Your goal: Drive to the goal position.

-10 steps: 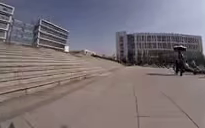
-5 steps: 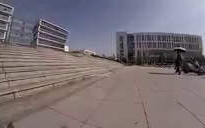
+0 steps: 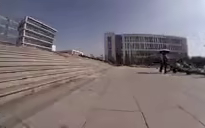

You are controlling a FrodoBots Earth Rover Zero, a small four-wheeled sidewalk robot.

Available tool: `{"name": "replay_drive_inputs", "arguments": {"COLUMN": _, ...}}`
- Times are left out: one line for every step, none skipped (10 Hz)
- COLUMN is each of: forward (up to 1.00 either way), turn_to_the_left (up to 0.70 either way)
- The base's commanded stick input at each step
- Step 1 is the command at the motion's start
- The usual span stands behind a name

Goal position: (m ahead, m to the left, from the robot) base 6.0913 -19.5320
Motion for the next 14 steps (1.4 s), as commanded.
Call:
{"name": "replay_drive_inputs", "arguments": {"forward": 0.70, "turn_to_the_left": 0.00}}
{"name": "replay_drive_inputs", "arguments": {"forward": 0.70, "turn_to_the_left": 0.00}}
{"name": "replay_drive_inputs", "arguments": {"forward": 0.70, "turn_to_the_left": 0.00}}
{"name": "replay_drive_inputs", "arguments": {"forward": 0.70, "turn_to_the_left": 0.00}}
{"name": "replay_drive_inputs", "arguments": {"forward": 0.70, "turn_to_the_left": 0.00}}
{"name": "replay_drive_inputs", "arguments": {"forward": 0.70, "turn_to_the_left": 0.00}}
{"name": "replay_drive_inputs", "arguments": {"forward": 0.70, "turn_to_the_left": 0.00}}
{"name": "replay_drive_inputs", "arguments": {"forward": 0.70, "turn_to_the_left": 0.00}}
{"name": "replay_drive_inputs", "arguments": {"forward": 0.70, "turn_to_the_left": 0.00}}
{"name": "replay_drive_inputs", "arguments": {"forward": 0.70, "turn_to_the_left": 0.00}}
{"name": "replay_drive_inputs", "arguments": {"forward": 0.70, "turn_to_the_left": 0.00}}
{"name": "replay_drive_inputs", "arguments": {"forward": 0.70, "turn_to_the_left": 0.00}}
{"name": "replay_drive_inputs", "arguments": {"forward": 0.70, "turn_to_the_left": 0.00}}
{"name": "replay_drive_inputs", "arguments": {"forward": 0.70, "turn_to_the_left": 0.00}}
